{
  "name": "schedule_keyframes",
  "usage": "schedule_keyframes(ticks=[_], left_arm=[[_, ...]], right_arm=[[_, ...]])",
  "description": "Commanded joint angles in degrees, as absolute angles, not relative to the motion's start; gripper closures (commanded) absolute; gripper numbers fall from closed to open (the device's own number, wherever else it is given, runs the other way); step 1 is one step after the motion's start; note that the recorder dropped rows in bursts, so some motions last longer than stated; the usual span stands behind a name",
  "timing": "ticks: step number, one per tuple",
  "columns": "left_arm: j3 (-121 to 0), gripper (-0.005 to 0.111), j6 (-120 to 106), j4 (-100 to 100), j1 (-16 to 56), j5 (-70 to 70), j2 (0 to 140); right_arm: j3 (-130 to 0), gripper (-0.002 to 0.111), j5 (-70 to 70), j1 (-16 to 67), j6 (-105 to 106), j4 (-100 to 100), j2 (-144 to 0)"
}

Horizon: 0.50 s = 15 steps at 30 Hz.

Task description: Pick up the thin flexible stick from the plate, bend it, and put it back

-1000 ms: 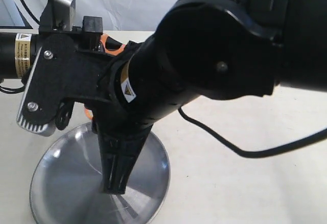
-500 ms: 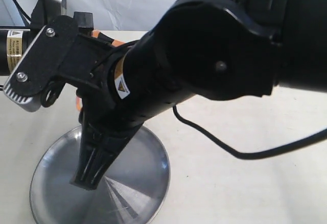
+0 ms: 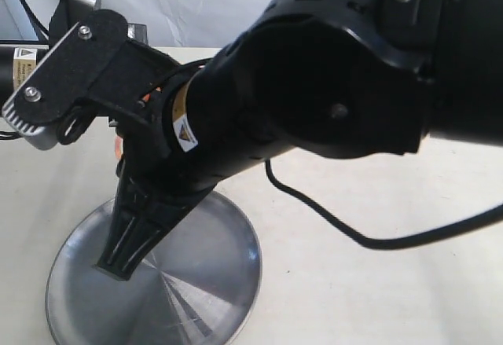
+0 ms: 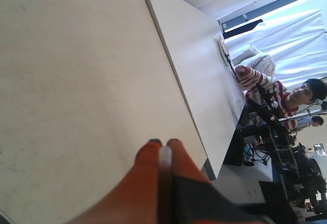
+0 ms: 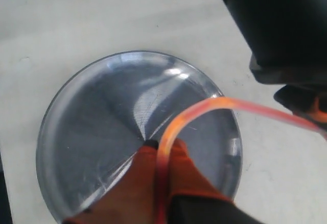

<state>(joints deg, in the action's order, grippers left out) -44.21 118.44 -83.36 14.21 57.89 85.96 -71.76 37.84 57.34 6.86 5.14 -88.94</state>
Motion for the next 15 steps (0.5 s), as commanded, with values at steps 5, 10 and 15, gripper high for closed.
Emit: schedule_keyframes(ticks=[5,10,15], left_arm=[[-44.3,0.107,118.0,-86.1,14.2,59.1,86.2],[-44.3,0.107,118.0,-86.8,14.2,59.1,86.2],[-44.3,0.107,117.9,-87.0,14.2,59.1,86.2]], right_arm=[[-72.2,0.108,35.0,57.1,5.0,7.7,-88.3],[-72.2,0.108,35.0,57.1,1.4,11.3,-88.3],[-72.2,0.108,35.2,57.1,0.0,12.1,-88.3]])
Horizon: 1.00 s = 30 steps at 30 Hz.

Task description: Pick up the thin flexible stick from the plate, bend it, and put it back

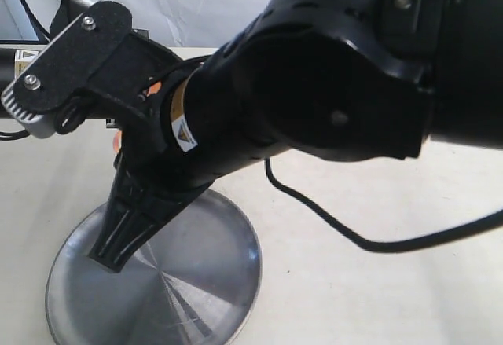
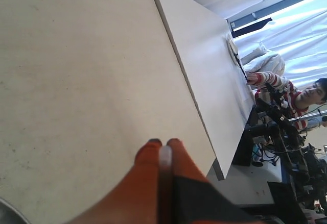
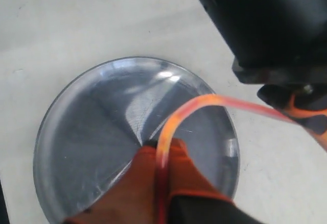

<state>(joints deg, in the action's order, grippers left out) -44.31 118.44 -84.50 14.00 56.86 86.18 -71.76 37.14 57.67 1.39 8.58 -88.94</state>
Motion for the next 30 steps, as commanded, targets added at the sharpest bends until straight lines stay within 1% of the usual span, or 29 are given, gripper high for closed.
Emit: schedule_keyframes(ticks=[1,14,17,30], left_arm=[[-44.3,0.107,117.9,-87.0,14.2,59.1,86.2],[-44.3,0.107,116.5,-86.7,14.2,60.7,86.0],[-44.3,0.107,116.5,-86.7,14.4,64.0,86.0],[-44.3,0.107,116.7,-89.6,14.5,68.9,86.0]], right_arm=[[-72.2,0.108,35.3,57.1,-0.8,12.1,-88.3],[-72.2,0.108,35.3,57.1,-5.8,12.6,-88.3],[-72.2,0.108,35.3,57.1,-6.6,12.8,-88.3],[-72.2,0.108,35.8,57.1,-9.0,15.4,-88.3]])
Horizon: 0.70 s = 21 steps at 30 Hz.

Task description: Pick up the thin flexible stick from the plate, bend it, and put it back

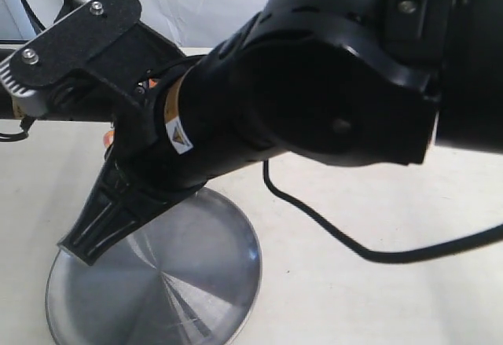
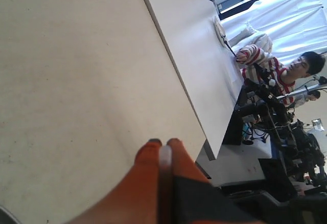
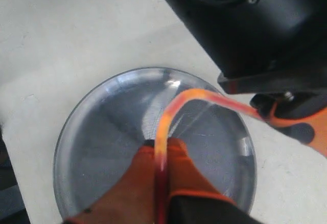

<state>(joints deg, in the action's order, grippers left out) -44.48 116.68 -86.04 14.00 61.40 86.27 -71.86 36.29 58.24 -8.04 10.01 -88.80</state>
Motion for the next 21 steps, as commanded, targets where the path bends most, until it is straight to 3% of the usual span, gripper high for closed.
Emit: schedule_keyframes(ticks=[1,21], left_arm=[[-44.3,0.107,116.7,-90.0,14.5,69.2,86.0],[-44.3,0.107,116.4,-91.5,14.5,70.0,86.0]], right_arm=[[-72.2,0.108,35.9,57.1,-9.0,15.4,-88.3],[-72.2,0.108,37.3,57.1,-9.0,16.8,-88.4]])
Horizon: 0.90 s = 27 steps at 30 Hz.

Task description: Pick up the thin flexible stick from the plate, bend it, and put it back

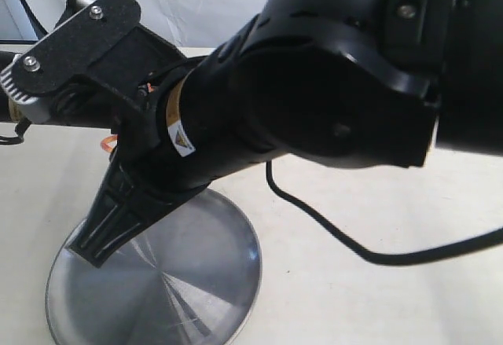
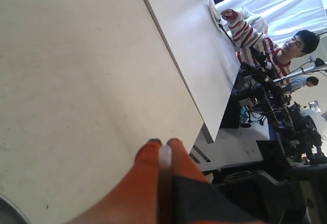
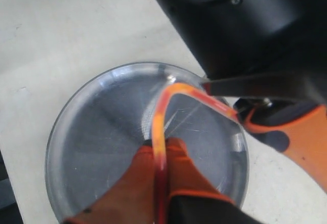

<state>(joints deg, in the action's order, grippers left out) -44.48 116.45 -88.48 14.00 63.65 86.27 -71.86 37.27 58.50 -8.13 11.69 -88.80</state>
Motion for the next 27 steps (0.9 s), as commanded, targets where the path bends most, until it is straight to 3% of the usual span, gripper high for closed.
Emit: schedule_keyframes(ticks=[1,27], left_arm=[[-44.3,0.107,116.3,-91.5,14.5,70.0,86.0],[-44.3,0.107,114.1,-92.1,14.5,70.0,86.0]], right_arm=[[-72.2,0.108,37.3,57.1,-9.0,17.1,-88.4],[-72.2,0.108,37.6,57.1,-11.9,18.1,-89.5]])
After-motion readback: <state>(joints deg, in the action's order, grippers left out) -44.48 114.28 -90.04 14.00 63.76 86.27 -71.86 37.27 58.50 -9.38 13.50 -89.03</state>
